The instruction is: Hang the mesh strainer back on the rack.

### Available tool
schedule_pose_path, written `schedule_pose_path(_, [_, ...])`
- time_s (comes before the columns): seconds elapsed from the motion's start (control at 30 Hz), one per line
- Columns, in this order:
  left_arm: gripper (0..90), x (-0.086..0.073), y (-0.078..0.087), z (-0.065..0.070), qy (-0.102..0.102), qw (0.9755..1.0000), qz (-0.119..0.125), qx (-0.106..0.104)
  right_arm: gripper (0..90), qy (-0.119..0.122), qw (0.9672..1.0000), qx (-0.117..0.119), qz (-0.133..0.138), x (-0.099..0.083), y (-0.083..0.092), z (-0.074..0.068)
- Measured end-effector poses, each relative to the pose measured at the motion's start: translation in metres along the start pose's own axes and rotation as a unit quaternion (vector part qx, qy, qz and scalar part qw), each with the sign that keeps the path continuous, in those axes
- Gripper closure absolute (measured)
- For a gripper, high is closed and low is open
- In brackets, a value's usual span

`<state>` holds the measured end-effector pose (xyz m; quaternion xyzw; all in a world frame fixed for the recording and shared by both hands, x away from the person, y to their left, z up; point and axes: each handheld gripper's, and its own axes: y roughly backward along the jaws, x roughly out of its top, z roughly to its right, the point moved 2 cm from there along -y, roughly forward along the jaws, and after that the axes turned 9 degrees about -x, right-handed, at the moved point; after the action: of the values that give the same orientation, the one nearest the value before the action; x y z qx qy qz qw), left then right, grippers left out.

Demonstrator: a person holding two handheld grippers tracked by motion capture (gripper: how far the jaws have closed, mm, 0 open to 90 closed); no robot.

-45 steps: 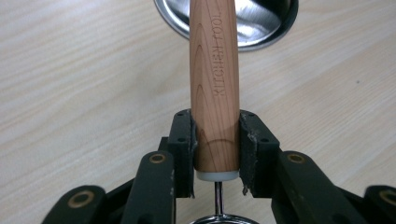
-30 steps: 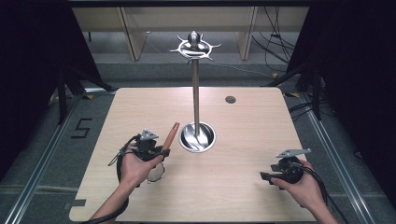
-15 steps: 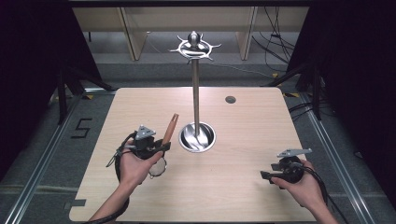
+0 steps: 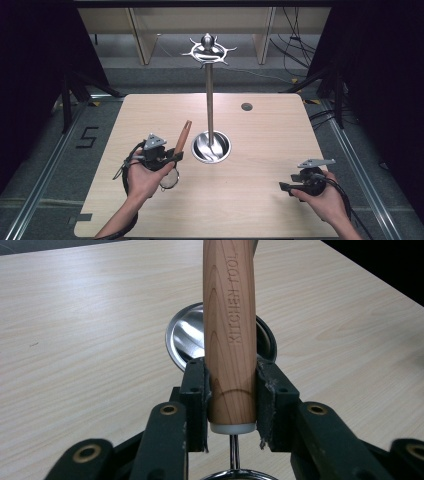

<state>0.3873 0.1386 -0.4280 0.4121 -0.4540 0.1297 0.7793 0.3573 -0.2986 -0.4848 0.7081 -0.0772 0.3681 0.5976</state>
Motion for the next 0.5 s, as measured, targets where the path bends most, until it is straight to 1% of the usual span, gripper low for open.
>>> schedule_pose_path(0.03, [68.0, 0.0002, 0.0016, 0.0001, -0.007, 1.0000, -0.006, -0.002, 40.1, -0.002, 1.0000, -0.001, -0.002, -0.0001, 0.0006, -0.0005])
schedule_pose_path(0.07, [68.0, 0.0003, 0.0010, 0.0007, -0.003, 1.0000, -0.001, -0.002, 40.1, -0.018, 0.9998, 0.002, -0.012, -0.0006, 0.0020, -0.0028])
schedule_pose_path(0.1, [68.0, 0.0007, 0.0009, 0.0012, -0.002, 1.0000, 0.000, -0.001, 40.1, -0.017, 0.9998, 0.002, -0.010, -0.0005, 0.0016, -0.0024])
schedule_pose_path(0.13, [68.0, 0.0010, 0.0006, 0.0015, -0.001, 1.0000, 0.005, -0.002, 40.1, -0.027, 0.9994, 0.000, -0.020, -0.0007, 0.0029, -0.0035])
schedule_pose_path(0.17, [68.0, 0.0011, 0.0008, 0.0018, 0.001, 1.0000, 0.006, -0.003, 40.1, -0.027, 0.9992, -0.001, -0.030, -0.0005, 0.0046, -0.0037])
schedule_pose_path(0.23, [68.0, 0.0022, 0.0016, 0.0026, -0.002, 0.9999, 0.011, 0.001, 40.1, -0.029, 0.9991, -0.002, -0.031, -0.0004, 0.0048, -0.0037])
schedule_pose_path(0.27, [68.0, 0.0025, 0.0017, 0.0029, 0.002, 0.9999, 0.014, 0.000, 40.1, -0.020, 0.9994, -0.005, -0.027, -0.0009, 0.0040, -0.0025])
schedule_pose_path(0.3, [68.0, 0.0030, 0.0021, 0.0036, 0.001, 0.9998, 0.019, 0.001, 40.1, -0.020, 0.9994, -0.006, -0.027, -0.0009, 0.0040, -0.0024])
schedule_pose_path(0.33, [68.0, 0.0032, 0.0024, 0.0039, 0.002, 0.9998, 0.022, 0.001, 40.2, -0.027, 0.9996, -0.002, -0.010, -0.0012, 0.0017, -0.0033])
schedule_pose_path(0.4, [68.0, 0.0043, 0.0037, 0.0043, -0.004, 0.9996, 0.027, 0.003, 40.2, -0.033, 0.9994, 0.000, -0.008, -0.0008, 0.0019, -0.0042])
schedule_pose_path(0.43, [68.0, 0.0052, 0.0044, 0.0050, -0.008, 0.9994, 0.033, 0.005, 40.2, -0.040, 0.9992, -0.002, 0.000, -0.0003, 0.0007, -0.0051])
schedule_pose_path(0.47, [67.9, 0.0057, 0.0048, 0.0050, -0.009, 0.9993, 0.037, 0.003, 40.2, -0.041, 0.9992, -0.003, 0.004, -0.0003, 0.0002, -0.0052])
schedule_pose_path(0.5, [68.0, 0.0061, 0.0054, 0.0052, -0.011, 0.9992, 0.039, 0.005, 40.3, -0.017, 0.9995, -0.003, 0.025, 0.0004, -0.0023, -0.0020])
